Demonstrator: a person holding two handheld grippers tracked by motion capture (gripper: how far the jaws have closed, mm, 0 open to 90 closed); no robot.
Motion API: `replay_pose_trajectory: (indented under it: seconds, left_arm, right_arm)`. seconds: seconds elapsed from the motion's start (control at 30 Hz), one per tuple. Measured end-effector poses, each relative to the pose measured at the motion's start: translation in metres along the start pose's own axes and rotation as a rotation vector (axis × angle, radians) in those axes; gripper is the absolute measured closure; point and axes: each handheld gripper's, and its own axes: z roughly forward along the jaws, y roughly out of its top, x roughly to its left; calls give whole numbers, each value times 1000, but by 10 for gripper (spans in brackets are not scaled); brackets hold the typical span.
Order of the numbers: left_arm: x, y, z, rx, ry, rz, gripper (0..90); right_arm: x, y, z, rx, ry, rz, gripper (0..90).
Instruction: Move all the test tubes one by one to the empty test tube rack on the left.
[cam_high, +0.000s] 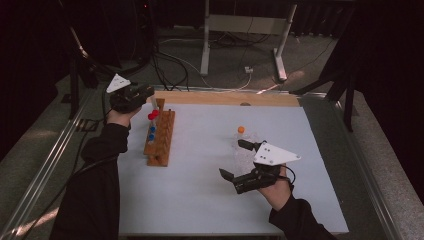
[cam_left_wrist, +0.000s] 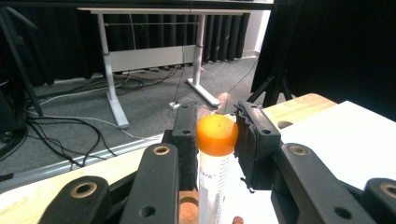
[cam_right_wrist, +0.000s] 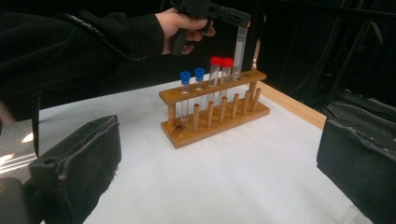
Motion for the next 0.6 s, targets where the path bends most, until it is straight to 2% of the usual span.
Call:
replay_pose_trajectory:
  seconds: [0.37,0.6]
  left_arm:
    - [2,-12,7,37,-1,-11,716]
    - [5,-25,12,61,-1,-35,716]
  right_arm:
    - [1,0,-1,2,6,0,0]
    - [1,0,-1,2,12,1,0]
